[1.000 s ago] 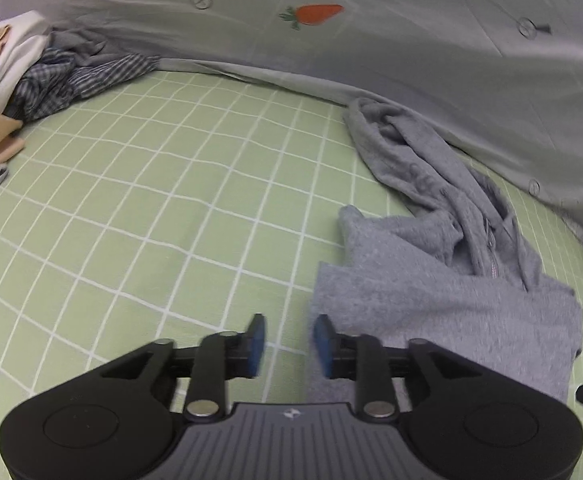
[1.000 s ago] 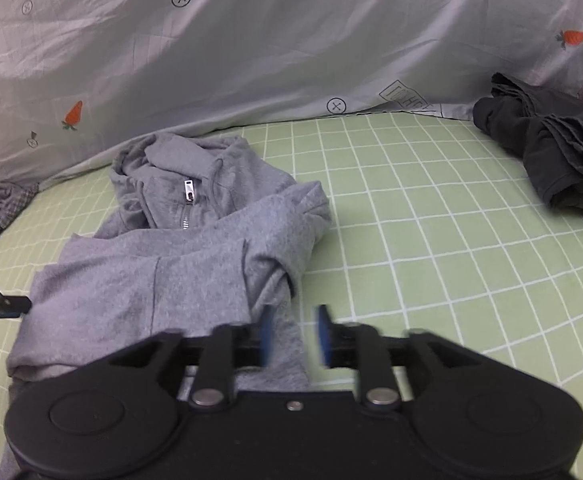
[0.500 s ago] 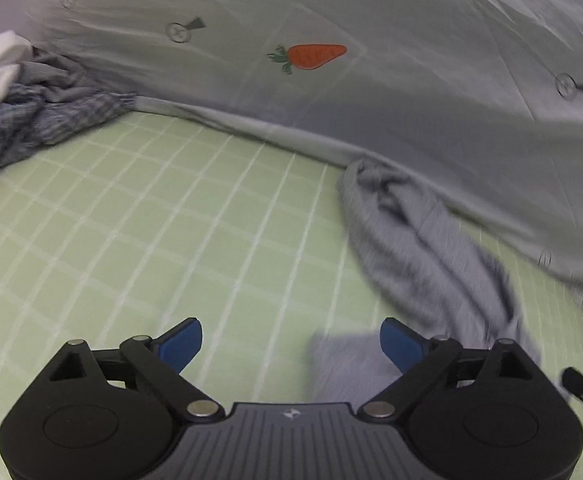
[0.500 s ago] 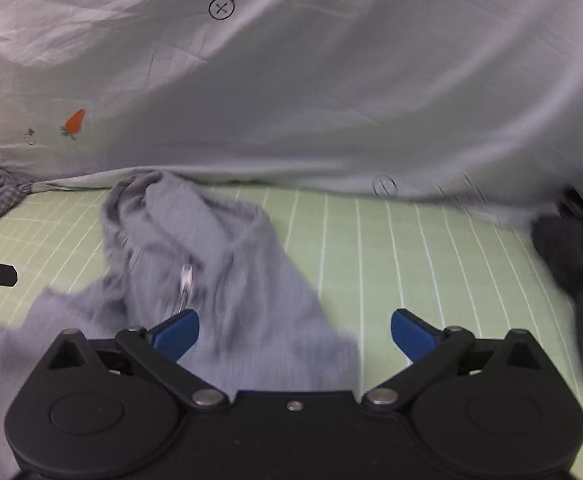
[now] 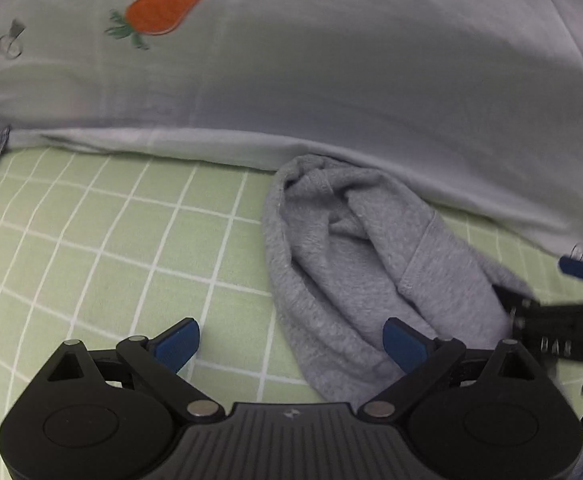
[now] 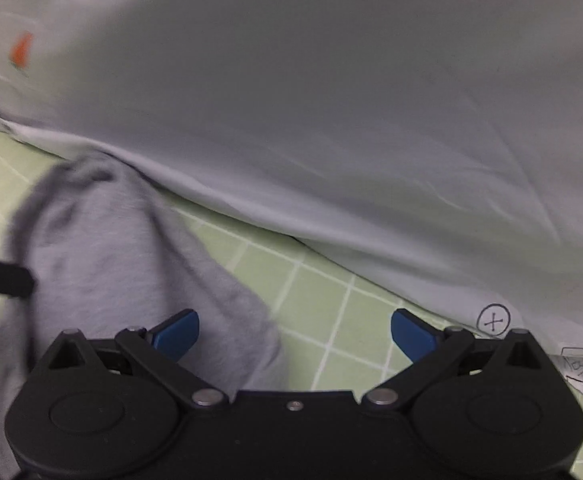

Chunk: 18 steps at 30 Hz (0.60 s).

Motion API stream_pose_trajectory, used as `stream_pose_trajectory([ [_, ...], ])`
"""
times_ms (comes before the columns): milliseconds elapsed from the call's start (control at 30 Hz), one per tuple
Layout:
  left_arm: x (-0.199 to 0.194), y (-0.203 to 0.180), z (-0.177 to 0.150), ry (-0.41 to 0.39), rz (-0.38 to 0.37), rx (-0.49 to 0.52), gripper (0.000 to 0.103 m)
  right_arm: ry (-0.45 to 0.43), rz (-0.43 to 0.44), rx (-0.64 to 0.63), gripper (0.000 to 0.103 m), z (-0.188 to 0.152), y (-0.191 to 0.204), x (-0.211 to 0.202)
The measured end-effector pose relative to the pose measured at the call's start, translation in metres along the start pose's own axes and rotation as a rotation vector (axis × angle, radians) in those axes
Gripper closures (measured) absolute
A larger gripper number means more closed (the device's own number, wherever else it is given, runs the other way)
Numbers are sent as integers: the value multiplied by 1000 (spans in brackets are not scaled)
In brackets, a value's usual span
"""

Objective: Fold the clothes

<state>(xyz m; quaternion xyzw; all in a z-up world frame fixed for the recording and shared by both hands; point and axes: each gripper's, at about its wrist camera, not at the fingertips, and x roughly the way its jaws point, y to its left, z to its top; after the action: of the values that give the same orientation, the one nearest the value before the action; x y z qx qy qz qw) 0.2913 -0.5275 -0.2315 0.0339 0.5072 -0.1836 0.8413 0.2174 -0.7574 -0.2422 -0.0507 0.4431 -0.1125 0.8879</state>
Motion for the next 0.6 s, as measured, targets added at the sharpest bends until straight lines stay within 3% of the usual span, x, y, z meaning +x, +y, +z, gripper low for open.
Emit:
stream_pose_trajectory([
  [233,4,3,-4,33,104,86,2,2,-265,163,0,-16,-31,-7],
  [367,-1,10,-4,50,140,80,2,-62,-329,295,0,-33,-55,-39],
  [467,-12,8,-8,14,186,111,2,-122,-368,346,0,-46,-66,-69],
  [600,-45,3,-12,-87,206,92,2,-189,-437,315,0,-62,-63,-108],
])
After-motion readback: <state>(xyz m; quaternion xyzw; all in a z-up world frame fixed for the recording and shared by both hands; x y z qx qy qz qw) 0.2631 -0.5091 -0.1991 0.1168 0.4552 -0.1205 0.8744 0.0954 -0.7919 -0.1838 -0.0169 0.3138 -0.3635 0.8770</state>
